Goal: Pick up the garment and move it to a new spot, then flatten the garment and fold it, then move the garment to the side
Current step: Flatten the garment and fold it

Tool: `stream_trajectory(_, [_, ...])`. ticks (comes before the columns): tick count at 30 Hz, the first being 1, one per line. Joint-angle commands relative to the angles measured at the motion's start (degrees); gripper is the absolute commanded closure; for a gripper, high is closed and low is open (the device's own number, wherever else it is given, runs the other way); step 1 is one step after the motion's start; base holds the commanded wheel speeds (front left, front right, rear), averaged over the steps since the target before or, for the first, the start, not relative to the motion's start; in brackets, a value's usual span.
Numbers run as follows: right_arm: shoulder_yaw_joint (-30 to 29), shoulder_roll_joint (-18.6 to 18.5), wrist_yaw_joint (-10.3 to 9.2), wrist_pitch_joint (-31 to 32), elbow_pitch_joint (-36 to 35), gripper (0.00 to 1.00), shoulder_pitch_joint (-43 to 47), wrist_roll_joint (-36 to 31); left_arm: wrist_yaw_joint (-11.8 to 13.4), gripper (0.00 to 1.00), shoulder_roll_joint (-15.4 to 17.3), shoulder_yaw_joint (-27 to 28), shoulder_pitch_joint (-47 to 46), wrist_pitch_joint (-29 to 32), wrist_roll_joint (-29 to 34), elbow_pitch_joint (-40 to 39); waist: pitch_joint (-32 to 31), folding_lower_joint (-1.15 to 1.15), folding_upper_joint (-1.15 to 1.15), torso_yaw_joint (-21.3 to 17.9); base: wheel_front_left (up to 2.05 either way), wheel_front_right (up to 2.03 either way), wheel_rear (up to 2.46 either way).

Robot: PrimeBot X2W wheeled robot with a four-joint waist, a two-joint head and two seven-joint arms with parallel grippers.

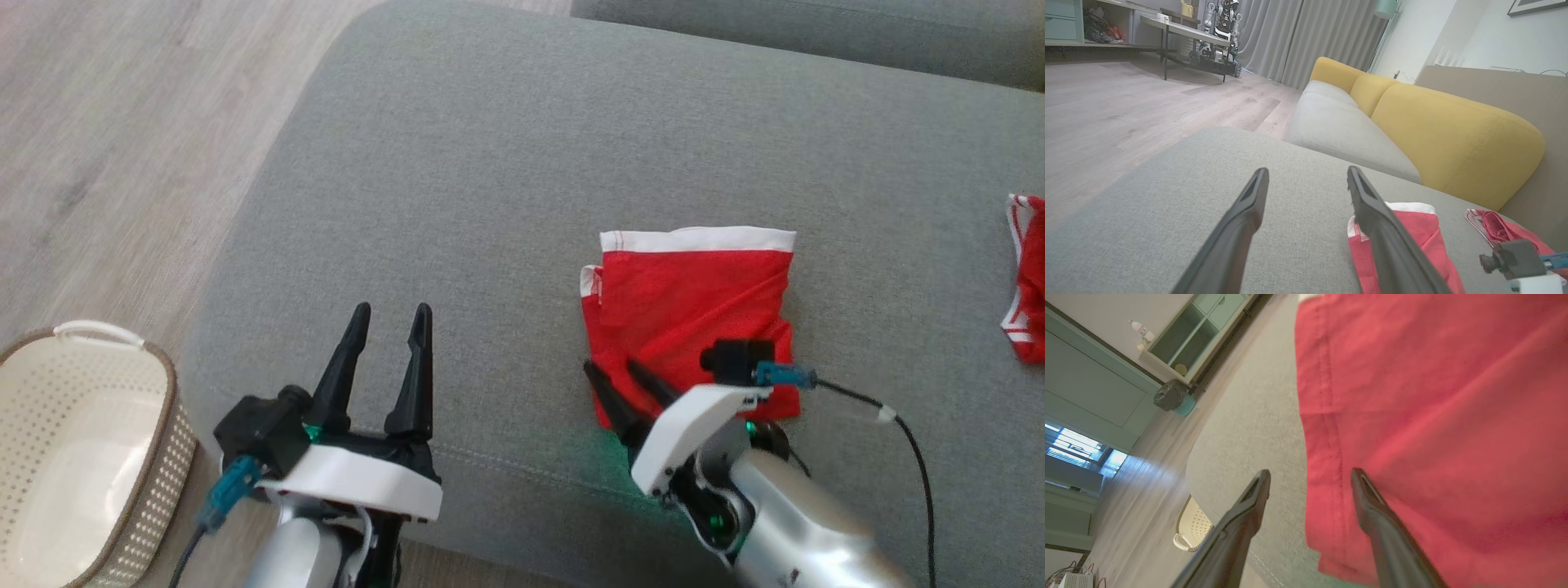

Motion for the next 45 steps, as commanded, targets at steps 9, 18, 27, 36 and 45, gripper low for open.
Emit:
stream_trajectory(9, [-5.27, -2.62, 0.00, -5.51, -5.38, 0.00, -4.79, -7.39, 0.17, 0.00, 0.42, 3.88, -3.05, -0.69, 0.29, -2.53, -1.69, 0.00, 0.00, -4.32, 0.00, 0.00, 0.00])
stream_trajectory(18, [-21.09, -7.44, 0.00, -6.32, -20.22, 0.00, 1.76, -27.52, 0.29, 0.00, 0.42, 5.48, -3.03, -0.69, 0.52, -4.44, -2.56, 0.00, 0.00, -9.33, 0.00, 0.00, 0.00])
stream_trajectory(27, [-32.62, -3.02, 0.00, -6.34, -33.05, 0.00, 12.57, -42.84, 0.27, 0.00, 0.42, 5.59, -3.06, -0.69, 1.10, -4.72, -2.21, 0.00, 0.00, -12.12, 0.00, 0.00, 0.00])
stream_trajectory(36, [-35.78, 0.15, 0.00, -6.34, -36.32, 0.00, 18.51, -47.95, 0.50, 0.00, 0.42, 4.42, -1.05, -0.69, 2.65, -3.62, -1.92, 0.00, 0.00, -13.58, 0.00, 0.00, 0.00])
stream_trajectory(45, [-35.96, 0.69, 0.00, -6.34, -35.36, 0.00, 18.63, -47.69, 0.52, 0.00, 0.42, 4.12, -1.36, -0.69, 2.58, -3.49, -1.67, 0.00, 0.00, -13.01, 0.00, 0.00, 0.00])
